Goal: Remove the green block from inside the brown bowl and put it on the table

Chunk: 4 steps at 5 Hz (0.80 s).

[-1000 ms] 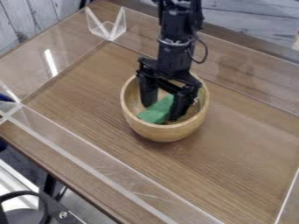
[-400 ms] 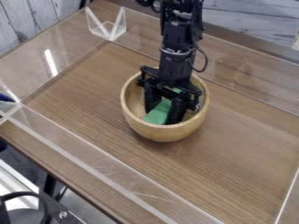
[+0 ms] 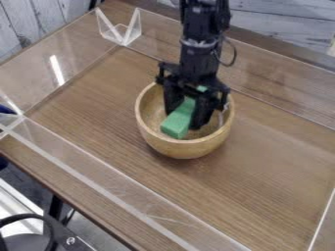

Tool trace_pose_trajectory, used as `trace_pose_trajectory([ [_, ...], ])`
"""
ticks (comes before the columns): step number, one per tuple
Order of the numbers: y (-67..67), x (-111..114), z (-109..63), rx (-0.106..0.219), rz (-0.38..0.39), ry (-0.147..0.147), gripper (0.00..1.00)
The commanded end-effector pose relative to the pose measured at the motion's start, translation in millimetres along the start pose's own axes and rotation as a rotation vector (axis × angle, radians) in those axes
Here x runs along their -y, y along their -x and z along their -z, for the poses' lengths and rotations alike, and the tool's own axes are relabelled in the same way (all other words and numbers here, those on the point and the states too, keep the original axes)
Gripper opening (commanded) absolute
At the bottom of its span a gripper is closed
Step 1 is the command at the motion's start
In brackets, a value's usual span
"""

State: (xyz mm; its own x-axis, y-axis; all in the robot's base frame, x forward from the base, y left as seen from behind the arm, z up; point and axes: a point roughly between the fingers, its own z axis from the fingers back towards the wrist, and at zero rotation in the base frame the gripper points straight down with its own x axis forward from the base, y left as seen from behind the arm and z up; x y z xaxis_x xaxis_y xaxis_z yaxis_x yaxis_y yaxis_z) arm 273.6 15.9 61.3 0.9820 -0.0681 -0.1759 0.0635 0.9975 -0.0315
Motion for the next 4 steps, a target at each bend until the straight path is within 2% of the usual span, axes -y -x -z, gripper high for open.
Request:
trace_pose_trajectory([
  [1, -8.3, 13.7, -43.5, 0.126, 0.029, -0.013, 0.0],
  [2, -7.5, 26.3, -65.5, 0.172, 0.051, -0.014, 0.0],
  [3, -7.7, 47.2, -74.9, 0.189, 0.091, -0.005, 0.0],
  [4, -11.3, 72.7, -68.6, 0.181, 0.133, -0.001, 0.0],
])
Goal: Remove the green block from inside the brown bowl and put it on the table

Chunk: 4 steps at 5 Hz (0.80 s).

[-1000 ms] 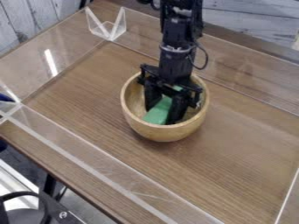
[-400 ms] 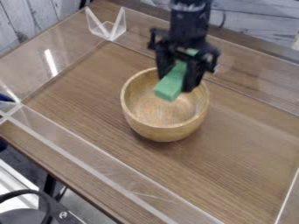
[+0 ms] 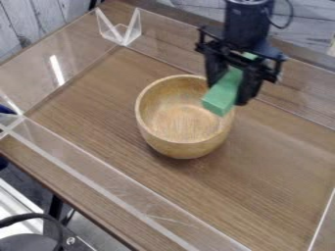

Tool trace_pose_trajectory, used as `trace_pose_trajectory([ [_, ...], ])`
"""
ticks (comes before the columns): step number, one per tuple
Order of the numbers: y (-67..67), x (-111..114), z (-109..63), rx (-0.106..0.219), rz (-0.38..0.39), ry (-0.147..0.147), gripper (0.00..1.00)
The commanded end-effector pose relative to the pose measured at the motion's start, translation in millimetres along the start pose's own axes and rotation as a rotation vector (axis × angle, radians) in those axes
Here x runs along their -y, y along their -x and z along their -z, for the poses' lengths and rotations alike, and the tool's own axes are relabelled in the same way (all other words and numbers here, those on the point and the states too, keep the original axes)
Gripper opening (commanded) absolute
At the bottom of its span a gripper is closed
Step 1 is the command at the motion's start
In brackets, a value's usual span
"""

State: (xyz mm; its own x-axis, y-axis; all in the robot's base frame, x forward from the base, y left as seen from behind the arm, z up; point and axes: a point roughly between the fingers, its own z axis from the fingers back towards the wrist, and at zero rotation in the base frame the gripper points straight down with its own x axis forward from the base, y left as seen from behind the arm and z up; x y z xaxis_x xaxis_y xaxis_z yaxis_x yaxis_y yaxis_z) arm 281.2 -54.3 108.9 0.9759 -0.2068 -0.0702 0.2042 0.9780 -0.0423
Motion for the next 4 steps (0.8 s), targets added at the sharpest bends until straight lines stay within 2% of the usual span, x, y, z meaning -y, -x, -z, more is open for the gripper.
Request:
trace_pose_trajectory([
  [1, -14.5, 19.4, -11.0, 0.068, 0.024, 0.007, 0.0],
  [3, -6.8, 36.5, 19.7, 0.029, 0.068, 0.025, 0.0],
  [4, -1.8, 39.9, 41.7, 0.01, 0.087, 0.03, 0.0],
])
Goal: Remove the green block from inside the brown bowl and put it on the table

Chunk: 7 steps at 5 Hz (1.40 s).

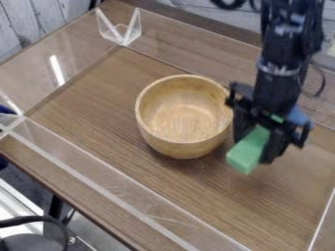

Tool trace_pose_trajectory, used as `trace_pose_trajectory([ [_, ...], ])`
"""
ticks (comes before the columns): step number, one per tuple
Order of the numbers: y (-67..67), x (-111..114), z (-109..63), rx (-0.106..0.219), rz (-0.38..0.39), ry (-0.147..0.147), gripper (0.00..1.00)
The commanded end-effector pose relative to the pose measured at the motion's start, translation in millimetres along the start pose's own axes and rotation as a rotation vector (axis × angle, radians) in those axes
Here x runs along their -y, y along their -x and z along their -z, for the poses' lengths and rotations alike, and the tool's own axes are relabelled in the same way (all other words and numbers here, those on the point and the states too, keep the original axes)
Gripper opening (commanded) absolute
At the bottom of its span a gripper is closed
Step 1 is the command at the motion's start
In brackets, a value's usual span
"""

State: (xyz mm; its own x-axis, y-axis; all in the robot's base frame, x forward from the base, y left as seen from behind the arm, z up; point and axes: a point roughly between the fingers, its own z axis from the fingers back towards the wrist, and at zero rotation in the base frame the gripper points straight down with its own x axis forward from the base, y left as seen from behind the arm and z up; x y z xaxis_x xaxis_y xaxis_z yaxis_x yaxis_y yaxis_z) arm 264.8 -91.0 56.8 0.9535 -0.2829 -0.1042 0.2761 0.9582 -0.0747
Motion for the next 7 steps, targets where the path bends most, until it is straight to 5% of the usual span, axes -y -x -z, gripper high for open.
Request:
trace_pose_trajectory([
  [1, -3.8, 2.9, 8.8, 0.033, 0.02, 0.008, 0.0],
  [6, -10.7, 0.9, -2.5, 0.108, 0.064, -0.004, 0.0],
  [7, -9.7, 0.9, -7.1, 0.114, 0.063, -0.001, 1.0],
])
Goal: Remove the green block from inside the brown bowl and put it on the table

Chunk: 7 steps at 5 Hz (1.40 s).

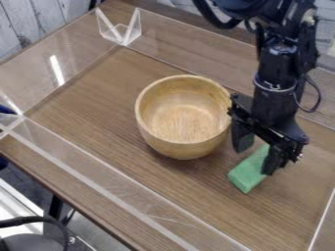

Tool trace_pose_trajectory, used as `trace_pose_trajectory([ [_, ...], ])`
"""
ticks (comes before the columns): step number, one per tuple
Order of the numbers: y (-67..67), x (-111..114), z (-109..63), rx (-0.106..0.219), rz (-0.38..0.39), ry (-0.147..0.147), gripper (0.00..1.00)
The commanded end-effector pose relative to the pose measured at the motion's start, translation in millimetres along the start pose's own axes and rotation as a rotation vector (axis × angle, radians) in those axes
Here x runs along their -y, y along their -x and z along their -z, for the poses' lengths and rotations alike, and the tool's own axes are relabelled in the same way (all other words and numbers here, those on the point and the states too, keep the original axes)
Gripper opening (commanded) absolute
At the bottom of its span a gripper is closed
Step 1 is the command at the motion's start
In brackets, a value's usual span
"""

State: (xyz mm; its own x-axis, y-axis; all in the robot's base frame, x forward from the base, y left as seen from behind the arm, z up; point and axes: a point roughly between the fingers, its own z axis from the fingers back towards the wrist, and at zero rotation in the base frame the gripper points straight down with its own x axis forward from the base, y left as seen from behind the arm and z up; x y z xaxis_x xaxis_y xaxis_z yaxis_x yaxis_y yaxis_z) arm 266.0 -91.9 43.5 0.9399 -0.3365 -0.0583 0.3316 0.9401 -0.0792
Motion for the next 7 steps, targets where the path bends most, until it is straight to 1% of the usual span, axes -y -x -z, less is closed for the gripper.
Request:
trace_pose_trajectory([
  [1, -7.0, 0.2, -28.1, 0.085, 0.0, -0.005, 1.0],
  [2, -6.4, -0.7, -41.6, 0.112, -0.007, -0.014, 1.0],
  [3, -6.3, -2.4, -62.6, 0.158, -0.015, -0.031, 1.0],
  [4, -5.5, -4.9, -88.3, 0.206, -0.018, -0.052, 1.0],
  [5, -6.4, -15.3, -109.3, 0.237, -0.036, -0.07, 1.0],
  [7, -6.4, -7.3, -87.4, 0.237, -0.002, -0.048, 1.0],
])
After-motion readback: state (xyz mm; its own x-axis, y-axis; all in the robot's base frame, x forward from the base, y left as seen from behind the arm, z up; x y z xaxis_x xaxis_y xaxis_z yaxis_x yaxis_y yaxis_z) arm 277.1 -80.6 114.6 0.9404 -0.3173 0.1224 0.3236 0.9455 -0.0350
